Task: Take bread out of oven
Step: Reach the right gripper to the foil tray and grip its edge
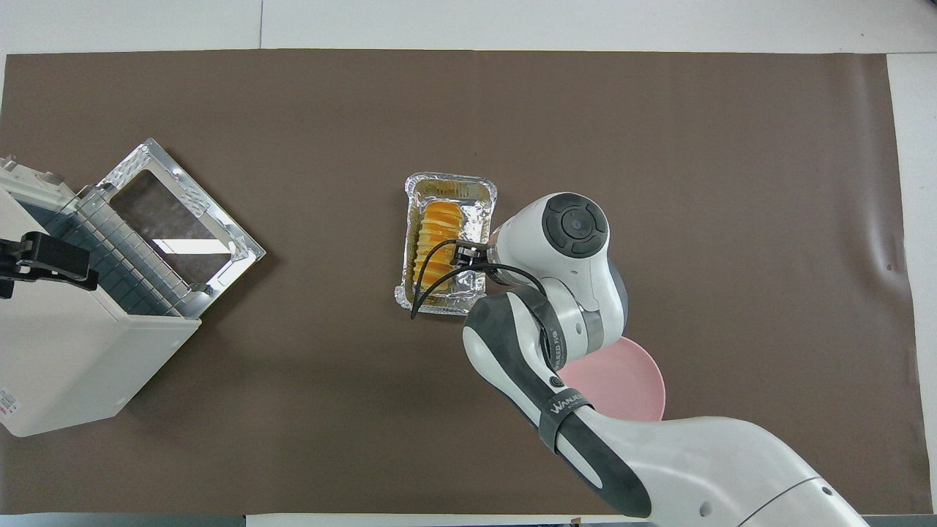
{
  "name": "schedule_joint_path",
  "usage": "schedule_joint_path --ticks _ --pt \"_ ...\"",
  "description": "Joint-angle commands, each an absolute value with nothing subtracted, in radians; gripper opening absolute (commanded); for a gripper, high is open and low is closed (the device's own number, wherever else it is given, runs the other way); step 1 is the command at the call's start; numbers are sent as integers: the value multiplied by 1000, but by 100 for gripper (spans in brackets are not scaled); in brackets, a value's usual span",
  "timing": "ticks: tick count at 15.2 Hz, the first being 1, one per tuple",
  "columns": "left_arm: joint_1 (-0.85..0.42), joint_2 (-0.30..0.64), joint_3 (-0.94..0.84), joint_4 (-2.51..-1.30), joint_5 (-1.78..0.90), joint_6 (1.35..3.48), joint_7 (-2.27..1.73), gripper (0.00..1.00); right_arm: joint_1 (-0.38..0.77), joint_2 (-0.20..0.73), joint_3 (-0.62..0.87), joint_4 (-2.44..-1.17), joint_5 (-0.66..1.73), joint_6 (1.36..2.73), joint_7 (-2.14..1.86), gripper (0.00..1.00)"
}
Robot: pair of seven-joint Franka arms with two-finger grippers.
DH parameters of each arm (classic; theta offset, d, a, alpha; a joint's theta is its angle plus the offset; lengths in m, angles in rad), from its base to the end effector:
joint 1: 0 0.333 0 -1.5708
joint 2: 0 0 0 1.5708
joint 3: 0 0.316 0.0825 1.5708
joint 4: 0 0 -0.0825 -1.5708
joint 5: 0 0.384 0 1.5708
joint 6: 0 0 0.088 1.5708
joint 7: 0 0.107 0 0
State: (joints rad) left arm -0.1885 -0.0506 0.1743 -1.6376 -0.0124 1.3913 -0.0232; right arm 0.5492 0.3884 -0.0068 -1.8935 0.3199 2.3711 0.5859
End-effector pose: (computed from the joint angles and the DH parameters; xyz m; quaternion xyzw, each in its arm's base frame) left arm 0.5174 -0.0066 0.6066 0.9951 0.0034 -0.0983 0.0087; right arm 0.5448 0.3328 0.3078 -0.9838 0.1303 0.0240 0.1205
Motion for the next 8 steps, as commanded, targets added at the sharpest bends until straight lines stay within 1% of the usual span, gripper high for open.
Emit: schedule_joint_path --ticks 1,2,8 --pt "-179 -67 167 -1651 5 1404 -21 100 551 390 -9 -1896 356 2395 601 10" --pt "-178 -67 167 -1651 5 1404 -21 100 551 390 -9 -1894 354 2393 601 0" --pt "-179 -67 166 -1651 5 1405 -21 100 523 390 -9 -1872 353 2381 568 0"
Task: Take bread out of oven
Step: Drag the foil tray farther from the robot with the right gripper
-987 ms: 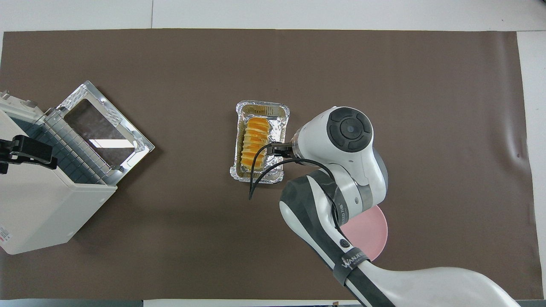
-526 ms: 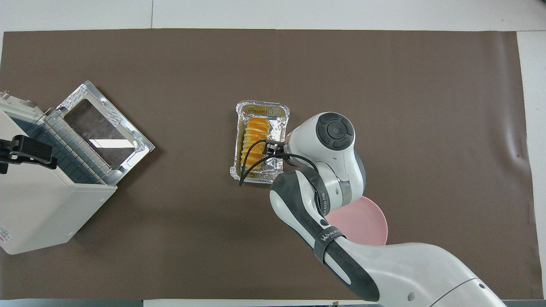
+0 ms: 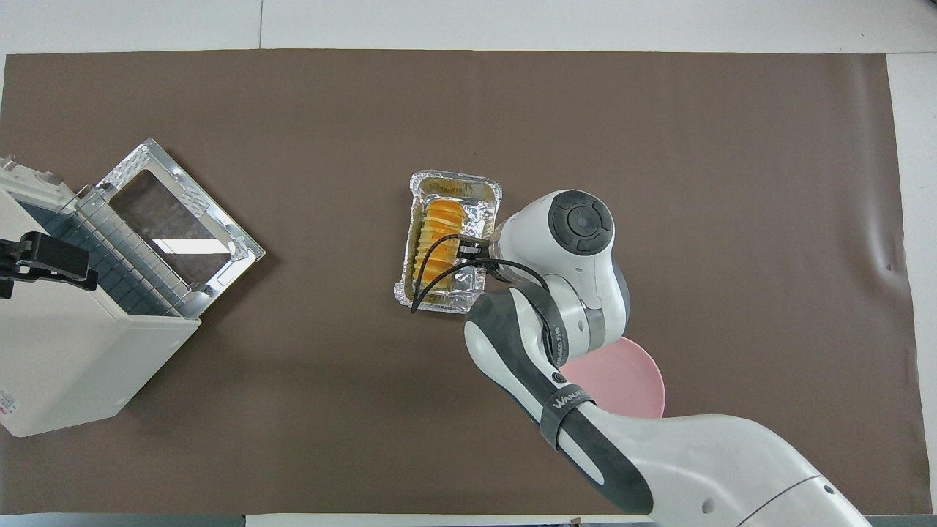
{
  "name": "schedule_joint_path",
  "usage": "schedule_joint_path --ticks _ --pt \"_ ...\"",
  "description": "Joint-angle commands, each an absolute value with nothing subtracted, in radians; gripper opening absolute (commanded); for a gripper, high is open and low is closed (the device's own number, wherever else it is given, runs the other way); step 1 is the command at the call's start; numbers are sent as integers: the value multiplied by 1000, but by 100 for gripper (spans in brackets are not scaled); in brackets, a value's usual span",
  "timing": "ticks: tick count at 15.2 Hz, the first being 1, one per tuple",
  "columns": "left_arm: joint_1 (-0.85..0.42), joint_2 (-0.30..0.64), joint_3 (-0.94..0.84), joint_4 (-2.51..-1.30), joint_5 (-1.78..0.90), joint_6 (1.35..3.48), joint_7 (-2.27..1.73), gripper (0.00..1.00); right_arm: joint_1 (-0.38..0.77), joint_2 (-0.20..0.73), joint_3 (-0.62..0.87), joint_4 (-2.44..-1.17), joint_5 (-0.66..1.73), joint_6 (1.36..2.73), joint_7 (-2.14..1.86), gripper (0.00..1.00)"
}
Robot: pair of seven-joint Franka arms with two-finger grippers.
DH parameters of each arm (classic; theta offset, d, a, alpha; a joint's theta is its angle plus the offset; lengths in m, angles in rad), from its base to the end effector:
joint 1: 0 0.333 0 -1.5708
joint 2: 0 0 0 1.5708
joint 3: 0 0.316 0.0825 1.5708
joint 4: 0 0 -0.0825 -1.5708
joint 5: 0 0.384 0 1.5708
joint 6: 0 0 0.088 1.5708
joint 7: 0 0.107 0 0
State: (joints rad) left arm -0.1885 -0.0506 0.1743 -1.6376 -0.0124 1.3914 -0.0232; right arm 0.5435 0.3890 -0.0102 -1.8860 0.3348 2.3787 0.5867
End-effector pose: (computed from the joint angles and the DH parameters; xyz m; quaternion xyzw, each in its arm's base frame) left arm 0.5174 -0.0066 0.6066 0.9951 0.0034 -0.0982 0.0087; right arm 0.5502 0.3293 0.3115 -0.9816 0.1401 0.0199 0.1284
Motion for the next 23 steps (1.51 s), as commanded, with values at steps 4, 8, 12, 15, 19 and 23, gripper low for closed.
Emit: schedule_joint_path --ticks 4,8,12,15,19,23 --pt "-179 -67 167 -1651 5 1404 -21 100 385 367 -12 -1774 353 2194 355 0" --pt "-178 -67 166 -1651 5 1405 -21 100 209 348 -12 -1761 354 2114 105 0" --pt "-179 -67 166 -1651 5 1405 -21 100 114 321 -15 -1853 354 2109 -23 0" --pt "-178 -67 167 -1651 5 1405 -21 100 80 307 -15 -1888 354 2106 -64 0" --pt "-178 -67 167 -1651 5 1405 -21 100 81 304 -17 -1893 351 2108 -63 37" --pt "-178 -67 166 -1651 5 1404 -21 100 94 282 -18 -1872 322 2106 -60 100"
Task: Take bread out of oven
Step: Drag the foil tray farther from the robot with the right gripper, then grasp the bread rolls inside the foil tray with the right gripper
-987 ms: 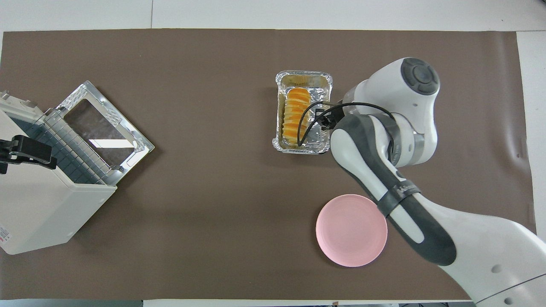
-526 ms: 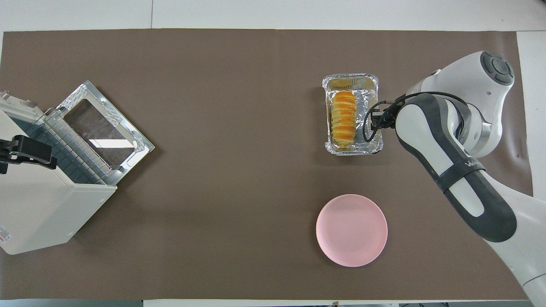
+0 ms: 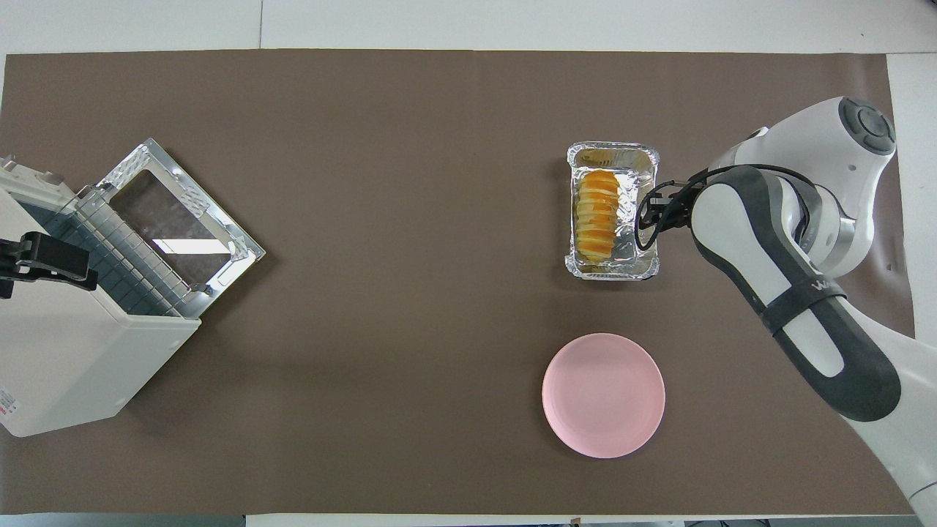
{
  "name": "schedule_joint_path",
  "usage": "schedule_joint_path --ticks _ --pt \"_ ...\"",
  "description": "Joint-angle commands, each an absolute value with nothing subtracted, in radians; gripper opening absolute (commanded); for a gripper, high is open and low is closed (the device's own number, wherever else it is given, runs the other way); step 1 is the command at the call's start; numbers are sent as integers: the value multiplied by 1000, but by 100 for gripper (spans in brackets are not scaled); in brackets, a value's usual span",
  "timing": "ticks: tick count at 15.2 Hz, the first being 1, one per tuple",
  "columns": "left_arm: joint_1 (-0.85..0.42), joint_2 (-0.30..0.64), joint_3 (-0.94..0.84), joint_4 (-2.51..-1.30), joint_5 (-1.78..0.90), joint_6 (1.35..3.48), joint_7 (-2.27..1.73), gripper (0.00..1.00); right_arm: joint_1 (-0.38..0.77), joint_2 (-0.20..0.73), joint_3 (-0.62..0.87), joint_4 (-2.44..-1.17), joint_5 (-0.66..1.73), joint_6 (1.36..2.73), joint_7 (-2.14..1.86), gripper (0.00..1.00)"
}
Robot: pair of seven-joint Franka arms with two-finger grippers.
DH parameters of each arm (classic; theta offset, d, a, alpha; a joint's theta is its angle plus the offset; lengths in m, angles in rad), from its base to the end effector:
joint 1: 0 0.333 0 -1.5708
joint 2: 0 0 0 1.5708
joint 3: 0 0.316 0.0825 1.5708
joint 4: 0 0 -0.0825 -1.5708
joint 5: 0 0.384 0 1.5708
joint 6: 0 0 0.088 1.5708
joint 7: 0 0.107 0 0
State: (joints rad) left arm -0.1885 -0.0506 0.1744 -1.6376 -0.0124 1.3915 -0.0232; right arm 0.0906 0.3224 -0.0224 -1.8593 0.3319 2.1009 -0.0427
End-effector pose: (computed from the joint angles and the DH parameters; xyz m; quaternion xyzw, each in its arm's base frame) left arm 0.5174 -0.0065 0.6066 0.9951 0.0035 -0.0982 0.0087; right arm 0.6182 0.0586 0.3422 -0.9894 0.0340 0.0413 0.1350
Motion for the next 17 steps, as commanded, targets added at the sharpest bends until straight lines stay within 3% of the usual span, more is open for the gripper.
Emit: schedule_joint_path --ticks 1,6,14,17 --pt "-178 -67 167 -1651 5 1404 -21 100 97 282 -15 -1850 307 2106 -58 100" --pt "-178 -67 167 -1651 5 1405 -21 100 215 317 -15 -1825 296 2204 34 100" --pt "-179 -67 167 -1651 5 1405 -21 100 218 351 -14 -1873 298 2282 41 99" --pt "-178 -67 167 -1651 5 1404 -21 100 219 353 -12 -1911 301 2330 43 90"
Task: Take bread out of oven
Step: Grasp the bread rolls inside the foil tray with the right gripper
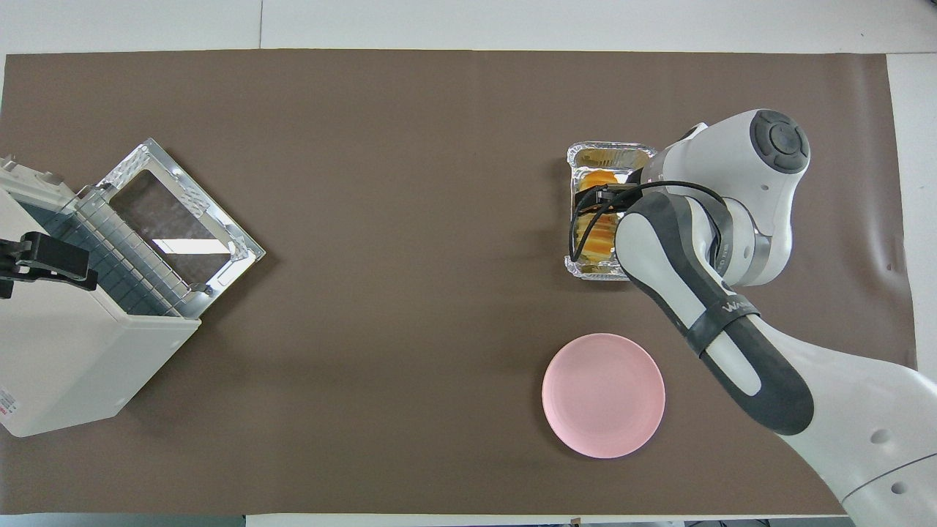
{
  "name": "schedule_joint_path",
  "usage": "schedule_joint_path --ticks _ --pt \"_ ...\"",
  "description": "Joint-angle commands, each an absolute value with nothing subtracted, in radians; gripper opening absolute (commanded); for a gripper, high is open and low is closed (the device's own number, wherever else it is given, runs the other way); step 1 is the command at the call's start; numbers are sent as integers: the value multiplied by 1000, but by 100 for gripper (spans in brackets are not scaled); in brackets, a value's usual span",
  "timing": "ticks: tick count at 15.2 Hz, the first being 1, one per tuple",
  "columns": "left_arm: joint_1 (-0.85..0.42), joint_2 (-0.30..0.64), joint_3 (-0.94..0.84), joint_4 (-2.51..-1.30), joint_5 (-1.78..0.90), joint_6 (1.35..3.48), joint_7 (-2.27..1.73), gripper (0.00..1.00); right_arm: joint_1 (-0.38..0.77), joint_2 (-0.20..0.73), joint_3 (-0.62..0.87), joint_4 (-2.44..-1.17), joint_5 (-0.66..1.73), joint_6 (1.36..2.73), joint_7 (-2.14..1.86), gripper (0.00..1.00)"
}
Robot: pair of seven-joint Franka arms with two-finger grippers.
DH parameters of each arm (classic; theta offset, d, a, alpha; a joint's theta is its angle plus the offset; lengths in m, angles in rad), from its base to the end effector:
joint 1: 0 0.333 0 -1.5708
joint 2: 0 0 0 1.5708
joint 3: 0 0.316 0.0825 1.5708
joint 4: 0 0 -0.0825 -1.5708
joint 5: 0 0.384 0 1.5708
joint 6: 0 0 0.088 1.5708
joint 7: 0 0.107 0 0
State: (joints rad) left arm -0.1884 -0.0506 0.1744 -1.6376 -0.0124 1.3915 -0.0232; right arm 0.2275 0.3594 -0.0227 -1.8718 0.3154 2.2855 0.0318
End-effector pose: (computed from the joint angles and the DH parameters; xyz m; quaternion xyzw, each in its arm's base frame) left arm 0.5174 -0.0065 0.6066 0.9951 0.0035 -0.0982 0.0087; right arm 0.6217 0.1374 0.3282 -0.9926 0.0131 -0.0131 0.1198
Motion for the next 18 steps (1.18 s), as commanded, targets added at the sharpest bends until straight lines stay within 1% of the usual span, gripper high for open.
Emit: schedule_joint_path --ticks 1,2,3,4,5,7,11,13,16,18 --pt "-178 -67 167 -1651 5 1404 -21 100 219 353 -12 -1920 302 2341 43 82" --pt "-179 -67 167 -1651 5 1404 -21 100 219 353 -12 -1924 304 2342 43 68" --pt "-178 -67 167 -1651 5 1404 -21 100 219 351 -12 -1925 305 2342 43 49" --pt "-178 -67 167 -1651 5 1405 -21 100 219 351 -12 -1928 308 2342 43 34" --pt "-178 -67 167 -1651 5 1405 -21 100 219 351 -12 -1934 310 2344 41 25" --pt "-178 -67 167 -1651 5 1404 -21 100 219 353 -12 -1937 310 2345 38 0" --pt "-178 -67 167 -1651 5 1404 -21 100 219 354 -12 -1899 308 2323 34 0" --pt "-178 -67 167 -1651 5 1404 -21 100 210 353 -14 -1862 302 2271 34 0" --pt "-178 -67 166 -1651 5 1404 -21 100 196 344 -17 -1754 301 2102 43 0" --pt "-178 -67 167 -1651 5 1404 -21 100 198 301 -20 -1721 301 1996 83 0"
